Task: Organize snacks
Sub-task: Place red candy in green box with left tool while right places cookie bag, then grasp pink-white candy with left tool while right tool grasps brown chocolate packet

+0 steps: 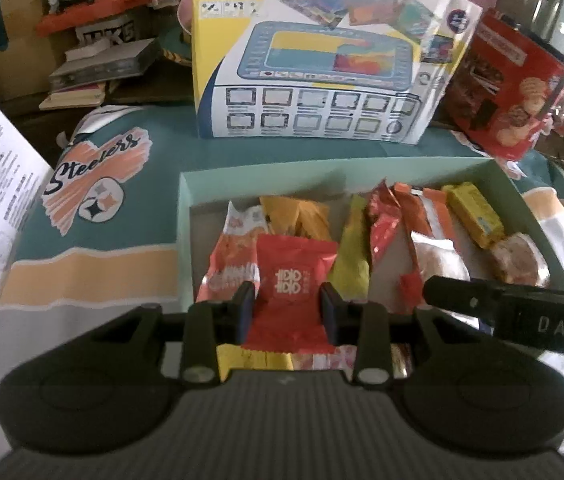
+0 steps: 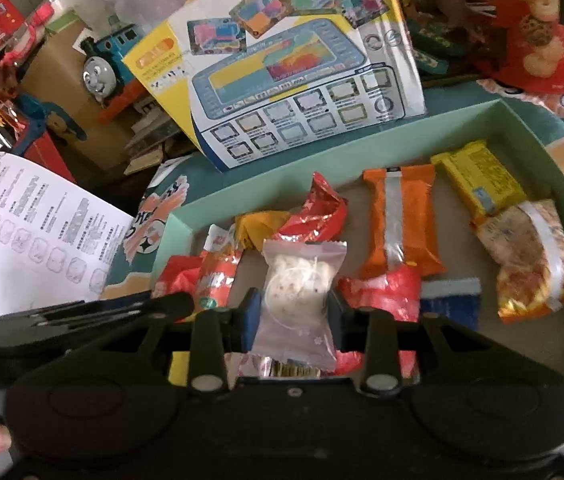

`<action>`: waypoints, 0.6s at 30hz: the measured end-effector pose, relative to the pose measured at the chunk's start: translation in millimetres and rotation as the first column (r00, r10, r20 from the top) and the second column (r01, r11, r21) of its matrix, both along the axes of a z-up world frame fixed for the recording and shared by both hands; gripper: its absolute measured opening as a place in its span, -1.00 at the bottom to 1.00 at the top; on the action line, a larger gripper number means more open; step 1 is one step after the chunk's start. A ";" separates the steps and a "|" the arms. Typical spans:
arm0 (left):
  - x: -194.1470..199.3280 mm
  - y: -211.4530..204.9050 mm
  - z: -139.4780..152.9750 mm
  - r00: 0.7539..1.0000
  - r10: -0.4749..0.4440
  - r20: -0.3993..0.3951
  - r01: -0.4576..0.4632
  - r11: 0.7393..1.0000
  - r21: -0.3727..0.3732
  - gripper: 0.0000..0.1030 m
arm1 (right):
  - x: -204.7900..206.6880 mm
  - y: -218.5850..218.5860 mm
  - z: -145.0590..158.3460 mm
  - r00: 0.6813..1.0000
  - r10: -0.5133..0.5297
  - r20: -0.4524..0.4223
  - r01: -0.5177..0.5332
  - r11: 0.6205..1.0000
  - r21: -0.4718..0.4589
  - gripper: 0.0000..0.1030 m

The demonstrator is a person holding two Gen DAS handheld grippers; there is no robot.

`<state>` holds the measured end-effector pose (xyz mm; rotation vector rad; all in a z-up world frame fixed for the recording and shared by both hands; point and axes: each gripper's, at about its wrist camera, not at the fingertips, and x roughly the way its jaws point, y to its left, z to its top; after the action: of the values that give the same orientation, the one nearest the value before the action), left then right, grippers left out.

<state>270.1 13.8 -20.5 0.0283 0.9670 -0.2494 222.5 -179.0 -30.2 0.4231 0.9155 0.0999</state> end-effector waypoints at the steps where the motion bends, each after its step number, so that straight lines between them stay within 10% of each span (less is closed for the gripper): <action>1: 3.0 -1.6 -1.4 1.000 0.008 0.004 -0.008 1.000 0.007 -0.29 | 4.0 -0.3 -0.7 1.000 0.005 -0.005 -0.005 1.000 0.008 -0.27; 3: 6.5 -4.5 -3.1 0.999 0.032 0.019 -0.032 0.999 0.030 0.29 | 9.9 -3.1 0.6 1.000 -0.001 -0.010 0.002 1.000 0.024 0.01; 4: 7.1 -5.2 -3.6 0.999 0.048 0.023 -0.048 0.998 0.042 0.81 | 10.4 -5.4 2.6 1.000 -0.012 -0.007 0.012 0.999 0.033 0.46; 5: 5.2 -4.7 -3.1 0.997 0.072 0.039 -0.074 0.996 0.055 0.91 | 8.9 -8.1 5.3 0.999 -0.032 0.009 0.032 0.999 0.037 0.71; 8: 0.8 -1.8 -2.5 0.997 0.072 0.040 -0.074 0.996 0.049 0.93 | 2.9 -12.8 12.4 0.998 -0.045 0.041 0.044 0.999 0.020 0.98; 18: -35.3 0.9 9.1 0.997 0.064 0.032 -0.066 0.996 0.052 0.99 | -31.7 -20.4 26.0 0.997 -0.064 0.043 0.063 0.998 0.019 1.00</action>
<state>234.8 14.8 -11.4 0.0488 0.9425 -0.1629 190.8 -199.4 -4.2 0.4647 0.8575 0.0588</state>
